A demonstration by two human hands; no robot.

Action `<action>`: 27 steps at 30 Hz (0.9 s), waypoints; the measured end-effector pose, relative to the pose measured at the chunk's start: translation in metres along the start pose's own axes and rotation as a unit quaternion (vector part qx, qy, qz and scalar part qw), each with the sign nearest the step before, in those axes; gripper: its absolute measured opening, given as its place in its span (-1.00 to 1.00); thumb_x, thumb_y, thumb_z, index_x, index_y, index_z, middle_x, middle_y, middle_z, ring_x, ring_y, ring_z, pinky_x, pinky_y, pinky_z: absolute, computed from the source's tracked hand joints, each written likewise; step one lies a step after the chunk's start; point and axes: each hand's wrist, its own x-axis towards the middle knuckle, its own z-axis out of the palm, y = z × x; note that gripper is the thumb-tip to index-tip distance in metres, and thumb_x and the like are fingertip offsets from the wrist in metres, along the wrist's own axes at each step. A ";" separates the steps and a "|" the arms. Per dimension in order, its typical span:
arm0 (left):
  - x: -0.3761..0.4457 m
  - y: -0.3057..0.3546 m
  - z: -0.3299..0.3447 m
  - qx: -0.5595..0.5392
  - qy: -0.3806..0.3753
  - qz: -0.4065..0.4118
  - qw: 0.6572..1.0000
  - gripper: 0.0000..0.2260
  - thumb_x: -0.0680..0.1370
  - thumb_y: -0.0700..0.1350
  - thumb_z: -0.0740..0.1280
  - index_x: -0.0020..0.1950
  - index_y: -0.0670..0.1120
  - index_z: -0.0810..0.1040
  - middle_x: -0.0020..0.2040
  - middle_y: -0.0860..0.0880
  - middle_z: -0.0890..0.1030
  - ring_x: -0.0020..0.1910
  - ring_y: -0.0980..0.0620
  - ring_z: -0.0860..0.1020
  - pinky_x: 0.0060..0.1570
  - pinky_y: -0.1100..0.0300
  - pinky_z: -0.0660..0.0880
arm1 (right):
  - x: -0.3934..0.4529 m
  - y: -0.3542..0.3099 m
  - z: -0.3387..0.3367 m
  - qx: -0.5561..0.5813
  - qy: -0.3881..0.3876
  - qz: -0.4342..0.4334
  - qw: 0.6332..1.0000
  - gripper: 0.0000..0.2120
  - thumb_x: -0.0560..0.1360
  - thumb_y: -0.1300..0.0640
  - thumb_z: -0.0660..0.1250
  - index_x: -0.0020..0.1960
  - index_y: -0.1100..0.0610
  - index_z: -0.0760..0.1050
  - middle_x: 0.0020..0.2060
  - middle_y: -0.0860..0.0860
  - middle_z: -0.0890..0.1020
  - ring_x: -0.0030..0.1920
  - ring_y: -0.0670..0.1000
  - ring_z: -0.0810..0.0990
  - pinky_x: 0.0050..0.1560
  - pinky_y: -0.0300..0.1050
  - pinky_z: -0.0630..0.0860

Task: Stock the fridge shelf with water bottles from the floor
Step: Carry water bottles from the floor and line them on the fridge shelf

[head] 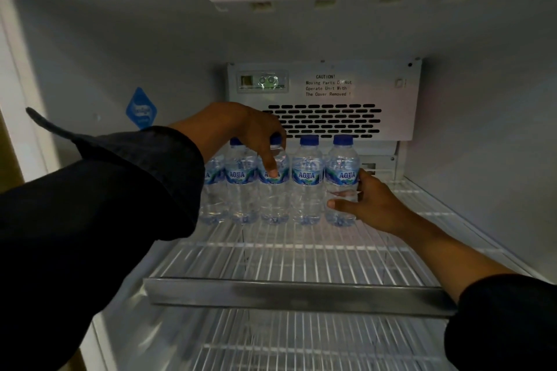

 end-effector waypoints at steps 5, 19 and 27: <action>0.001 0.000 0.000 0.002 -0.005 -0.002 1.000 -0.52 0.29 0.11 0.58 0.11 0.07 0.48 0.20 0.00 0.53 0.16 -0.03 0.50 0.25 -0.02 0.47 | -0.002 -0.002 0.000 0.001 0.003 0.005 1.000 -0.37 0.32 0.06 0.56 0.32 0.05 0.39 0.12 -0.09 0.62 0.06 -0.21 0.61 -0.01 -0.42 0.49; -0.001 -0.009 -0.006 0.041 -0.081 -0.098 0.991 -0.13 0.29 0.06 0.60 0.49 -0.04 0.25 0.38 -0.02 0.40 0.33 -0.05 0.41 0.36 0.01 0.37 | -0.002 -0.002 -0.001 -0.004 -0.007 0.019 1.000 -0.12 0.11 -0.20 0.54 0.35 0.06 0.38 0.17 -0.04 0.61 0.13 -0.07 0.60 0.20 -0.03 0.52; -0.013 -0.028 -0.008 0.033 -0.075 -0.099 0.992 -0.44 0.35 -0.02 0.57 0.29 -0.13 0.50 0.22 -0.16 0.55 0.16 -0.15 0.56 0.21 -0.02 0.51 | -0.003 -0.002 0.000 0.002 -0.014 0.007 1.000 -0.20 0.17 -0.16 0.52 0.34 0.05 0.39 0.16 -0.05 0.61 0.12 -0.08 0.60 0.21 -0.04 0.51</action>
